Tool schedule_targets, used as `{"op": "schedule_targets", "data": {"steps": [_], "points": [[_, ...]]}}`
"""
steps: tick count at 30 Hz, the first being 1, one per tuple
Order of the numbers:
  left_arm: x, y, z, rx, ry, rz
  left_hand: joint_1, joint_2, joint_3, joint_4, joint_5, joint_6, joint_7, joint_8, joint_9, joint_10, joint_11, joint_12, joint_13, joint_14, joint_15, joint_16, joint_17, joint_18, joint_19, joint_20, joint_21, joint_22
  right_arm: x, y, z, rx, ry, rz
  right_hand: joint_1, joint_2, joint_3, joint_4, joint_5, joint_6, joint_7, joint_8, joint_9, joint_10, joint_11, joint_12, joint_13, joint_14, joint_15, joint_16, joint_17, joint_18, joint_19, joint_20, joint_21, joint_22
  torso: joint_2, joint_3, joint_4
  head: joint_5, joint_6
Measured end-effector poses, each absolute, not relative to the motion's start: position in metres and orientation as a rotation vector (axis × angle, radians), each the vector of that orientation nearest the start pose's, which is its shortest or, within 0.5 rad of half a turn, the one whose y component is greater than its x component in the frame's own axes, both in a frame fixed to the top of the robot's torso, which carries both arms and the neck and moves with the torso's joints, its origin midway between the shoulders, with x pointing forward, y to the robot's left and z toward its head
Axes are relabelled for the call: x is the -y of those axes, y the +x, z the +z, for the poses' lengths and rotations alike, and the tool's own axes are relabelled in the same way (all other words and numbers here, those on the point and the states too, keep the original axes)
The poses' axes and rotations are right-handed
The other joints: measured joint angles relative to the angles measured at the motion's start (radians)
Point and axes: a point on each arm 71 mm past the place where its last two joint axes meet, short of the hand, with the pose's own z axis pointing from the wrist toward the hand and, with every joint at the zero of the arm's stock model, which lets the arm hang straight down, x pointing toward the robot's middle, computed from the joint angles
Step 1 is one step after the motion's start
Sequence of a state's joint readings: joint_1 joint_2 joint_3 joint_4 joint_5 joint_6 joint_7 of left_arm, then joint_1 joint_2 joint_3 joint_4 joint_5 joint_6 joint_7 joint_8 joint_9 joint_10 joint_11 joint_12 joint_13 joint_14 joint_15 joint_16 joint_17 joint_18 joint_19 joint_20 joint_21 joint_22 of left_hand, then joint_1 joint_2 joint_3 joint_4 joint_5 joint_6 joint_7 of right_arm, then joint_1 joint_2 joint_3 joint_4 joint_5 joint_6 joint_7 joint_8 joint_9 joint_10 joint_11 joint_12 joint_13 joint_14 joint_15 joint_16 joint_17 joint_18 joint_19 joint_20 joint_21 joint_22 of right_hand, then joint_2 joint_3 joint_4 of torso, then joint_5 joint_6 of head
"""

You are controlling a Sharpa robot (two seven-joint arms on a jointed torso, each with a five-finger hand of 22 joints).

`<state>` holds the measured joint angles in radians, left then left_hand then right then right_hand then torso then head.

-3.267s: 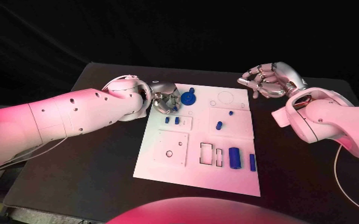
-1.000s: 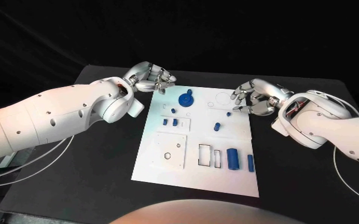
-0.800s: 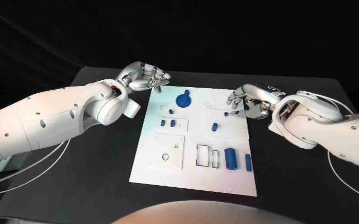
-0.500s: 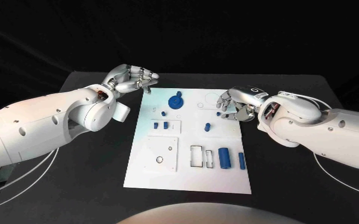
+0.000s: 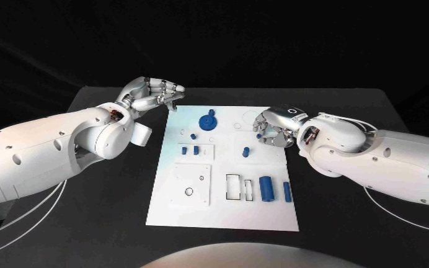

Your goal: Assemble the parts on the task board

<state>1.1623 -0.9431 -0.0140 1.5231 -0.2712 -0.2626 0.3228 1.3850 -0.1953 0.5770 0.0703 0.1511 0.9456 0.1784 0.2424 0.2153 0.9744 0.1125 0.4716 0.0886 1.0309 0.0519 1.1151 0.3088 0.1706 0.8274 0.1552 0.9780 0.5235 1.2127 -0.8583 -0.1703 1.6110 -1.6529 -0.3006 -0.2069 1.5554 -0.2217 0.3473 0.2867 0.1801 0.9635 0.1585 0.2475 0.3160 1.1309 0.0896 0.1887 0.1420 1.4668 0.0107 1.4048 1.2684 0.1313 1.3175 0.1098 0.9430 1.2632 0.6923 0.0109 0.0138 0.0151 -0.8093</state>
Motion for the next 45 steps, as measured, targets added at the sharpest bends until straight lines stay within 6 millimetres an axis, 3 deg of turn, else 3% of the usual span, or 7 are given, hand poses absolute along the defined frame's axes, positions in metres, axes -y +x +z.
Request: {"op": "schedule_targets", "data": {"steps": [21, 25, 31, 33, 38, 45], "points": [[-0.254, 0.481, -0.186, -1.527, -0.917, -1.401, 0.000, 0.000, 0.000, 0.000, 0.000, 0.000, 0.000, -0.005, 0.000, 0.000, 0.000, 0.000, -0.003, 0.000, 0.000, -0.009, -0.005, 0.000, -0.004, -0.004, -0.004, -0.002, 0.179, 0.455, -0.225, -1.725, -0.383, 0.482, -0.009, -0.009, 0.101, -0.015, -0.022, 0.042, -0.010, 0.000, -0.001, 0.031, -0.009, -0.003, -0.017, 0.000, 0.000, 0.000, -0.014, 0.000, 0.008, -0.001, 0.027, 0.026, -0.001, 0.0007, -0.0007, 0.005, -0.007], [-0.254, 0.481, -0.186, -1.528, -0.918, -1.401, 0.000, 0.000, 0.000, 0.000, 0.000, 0.000, 0.000, -0.005, 0.000, 0.000, 0.000, 0.000, -0.003, 0.000, 0.000, -0.009, -0.005, 0.000, -0.004, -0.004, -0.004, -0.002, 0.178, 0.455, -0.225, -1.722, -0.386, 0.479, -0.013, -0.004, 0.124, -0.022, -0.027, 0.070, -0.020, 0.019, 0.006, 0.058, -0.018, -0.004, -0.021, 0.000, -0.008, 0.000, -0.014, 0.000, 0.013, -0.005, 0.035, 0.033, -0.002, 0.0012, -0.0006, 0.005, -0.008], [-0.254, 0.481, -0.186, -1.528, -0.918, -1.401, 0.000, 0.000, 0.000, 0.000, 0.000, -0.004, 0.004, -0.005, 0.000, 0.000, 0.000, 0.000, -0.004, 0.000, 0.000, -0.009, -0.006, 0.000, -0.004, -0.004, -0.004, -0.003, 0.176, 0.455, -0.226, -1.719, -0.389, 0.471, -0.026, -0.005, 0.155, -0.054, -0.030, 0.115, -0.040, 0.047, 0.021, 0.099, -0.031, 0.019, -0.014, -0.002, -0.027, 0.000, -0.017, 0.000, 0.026, -0.019, 0.051, 0.045, -0.001, 0.0012, -0.0007, 0.006, -0.011], [-0.254, 0.481, -0.186, -1.528, -0.919, -1.401, 0.000, 0.000, 0.000, 0.000, 0.000, -0.004, 0.004, -0.005, 0.000, 0.000, 0.000, 0.000, -0.004, 0.000, 0.000, -0.009, -0.006, 0.000, -0.004, -0.004, -0.004, -0.003, 0.175, 0.455, -0.226, -1.717, -0.393, 0.467, -0.026, -0.004, 0.177, -0.084, -0.038, 0.128, -0.045, 0.059, 0.032, 0.107, -0.023, 0.025, -0.007, -0.002, -0.038, 0.000, -0.019, 0.000, 0.024, -0.029, 0.054, 0.045, -0.001, 0.0012, -0.0007, 0.006, -0.012], [-0.254, 0.481, -0.186, -1.532, -0.918, -1.404, 0.019, 0.007, 0.022, -0.026, 0.012, 0.023, 0.000, 0.004, 0.009, 0.000, 0.000, 0.000, -0.007, 0.000, 0.000, -0.027, -0.012, 0.000, -0.004, -0.004, -0.003, 0.001, 0.172, 0.454, -0.227, -1.709, -0.406, 0.453, -0.026, -0.004, 0.229, -0.135, -0.038, 0.132, -0.046, 0.069, 0.047, 0.113, -0.017, 0.026, -0.006, -0.002, -0.038, 0.000, -0.022, -0.012, 0.027, -0.035, 0.070, 0.045, -0.002, 0.0012, -0.0007, 0.006, -0.014], [-0.251, 0.480, -0.186, -1.551, -0.911, -1.420, 0.016, 0.004, 0.025, -0.036, 0.015, 0.025, 0.004, 0.009, 0.014, -0.009, 0.009, -0.009, -0.013, 0.000, 0.000, -0.035, -0.017, 0.000, -0.015, -0.010, 0.012, 0.013, 0.170, 0.451, -0.227, -1.695, -0.420, 0.425, -0.028, -0.004, 0.258, -0.139, -0.035, 0.133, -0.047, 0.070, 0.054, 0.116, -0.013, 0.026, 0.007, -0.002, -0.038, 0.000, -0.022, -0.015, 0.027, -0.035, 0.080, 0.045, -0.002, 0.0008, -0.0007, 0.004, -0.014]]}}
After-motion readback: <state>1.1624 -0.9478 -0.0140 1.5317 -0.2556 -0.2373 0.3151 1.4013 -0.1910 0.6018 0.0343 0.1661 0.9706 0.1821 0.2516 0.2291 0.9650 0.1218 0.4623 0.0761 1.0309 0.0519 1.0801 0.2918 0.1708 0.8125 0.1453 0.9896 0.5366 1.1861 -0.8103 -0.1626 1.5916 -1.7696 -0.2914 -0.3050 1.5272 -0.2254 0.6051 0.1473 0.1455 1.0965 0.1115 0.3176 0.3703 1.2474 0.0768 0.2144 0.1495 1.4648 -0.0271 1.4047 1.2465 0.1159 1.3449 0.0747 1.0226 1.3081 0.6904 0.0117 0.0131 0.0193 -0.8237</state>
